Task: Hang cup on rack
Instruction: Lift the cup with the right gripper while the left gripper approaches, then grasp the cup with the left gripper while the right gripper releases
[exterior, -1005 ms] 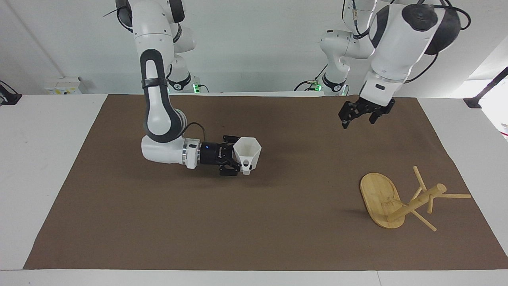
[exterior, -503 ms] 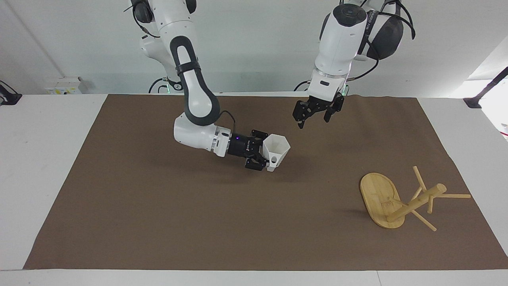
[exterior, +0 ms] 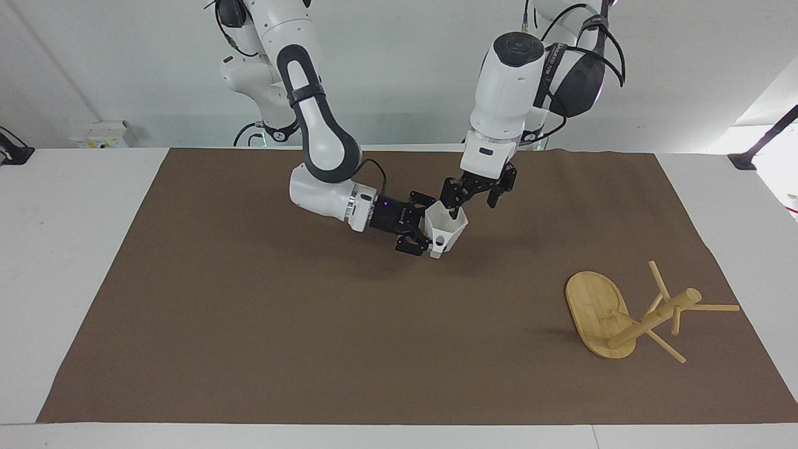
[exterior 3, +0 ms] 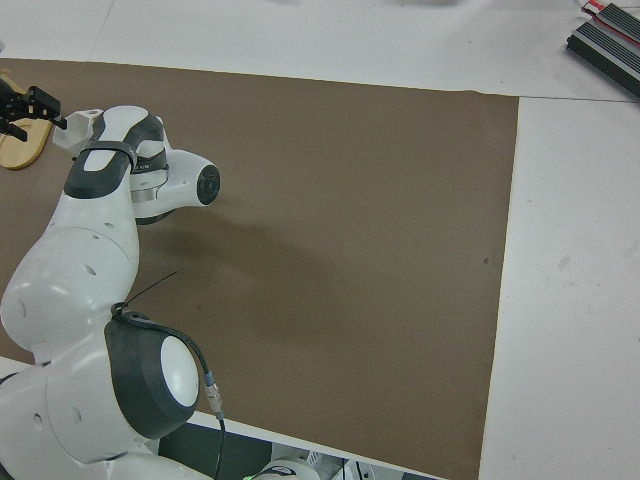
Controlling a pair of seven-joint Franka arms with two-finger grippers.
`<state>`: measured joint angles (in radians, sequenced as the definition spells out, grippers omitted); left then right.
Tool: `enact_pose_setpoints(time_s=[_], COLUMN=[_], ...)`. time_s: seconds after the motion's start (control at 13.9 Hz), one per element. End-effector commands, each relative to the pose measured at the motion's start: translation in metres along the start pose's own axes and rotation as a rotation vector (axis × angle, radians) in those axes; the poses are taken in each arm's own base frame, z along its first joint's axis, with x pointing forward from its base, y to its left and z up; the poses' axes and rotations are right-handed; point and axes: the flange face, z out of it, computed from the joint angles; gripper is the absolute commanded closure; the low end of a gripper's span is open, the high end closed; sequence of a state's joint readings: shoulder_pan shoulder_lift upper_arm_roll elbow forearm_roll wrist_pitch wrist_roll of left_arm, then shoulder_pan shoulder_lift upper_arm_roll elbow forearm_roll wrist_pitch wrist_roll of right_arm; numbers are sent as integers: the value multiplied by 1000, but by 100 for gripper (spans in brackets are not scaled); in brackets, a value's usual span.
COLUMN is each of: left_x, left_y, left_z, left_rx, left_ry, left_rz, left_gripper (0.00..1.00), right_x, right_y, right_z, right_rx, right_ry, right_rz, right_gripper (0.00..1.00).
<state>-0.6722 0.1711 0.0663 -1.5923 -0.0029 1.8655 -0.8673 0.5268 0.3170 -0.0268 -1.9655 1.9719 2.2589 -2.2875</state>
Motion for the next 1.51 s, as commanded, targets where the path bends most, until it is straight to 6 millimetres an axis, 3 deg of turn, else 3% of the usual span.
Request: enact_pose_setpoints(time_s=[0.0, 0.22, 0.29, 0.5, 0.57, 0.65, 1.01, 1.08, 1.15, 1.22, 1.44], left_x=[8, 7, 7, 7, 6, 5, 6, 7, 9, 9, 10], left_y=[2, 1, 1, 2, 3, 3, 3, 2, 2, 1, 1], left_z=[7, 15, 14, 15, 15, 15, 15, 13, 12, 12, 12], left_rx=[-6, -2, -2, -12, -11, -11, -21, -24, -24, -25, -26], left_ry=[18, 15, 15, 8, 7, 7, -7, -4, -3, -2, 1], left_rz=[-12, -12, -10, -14, -14, -13, -32, -37, -40, -41, -56], left_gripper=[20, 29, 37, 83, 95, 100, 100, 100, 100, 100, 100], right_x=[6, 5, 5, 5, 5, 5, 4, 3, 3, 3, 2], right_y=[-7, -6, -6, -5, -5, -5, -5, -5, -4, -3, 1], right_z=[-8, -9, -9, -10, -10, -10, -11, -10, -11, -12, -17], right_rx=[-10, -13, -13, -17, -17, -17, -22, -22, -24, -26, -30], right_ry=[25, 25, 25, 23, 23, 23, 17, 16, 15, 15, 17], right_rz=[-3, -4, -4, -16, -16, -16, -16, -14, -12, -10, -8], right_gripper=[84, 83, 83, 83, 83, 83, 78, 65, 39, 1, 0])
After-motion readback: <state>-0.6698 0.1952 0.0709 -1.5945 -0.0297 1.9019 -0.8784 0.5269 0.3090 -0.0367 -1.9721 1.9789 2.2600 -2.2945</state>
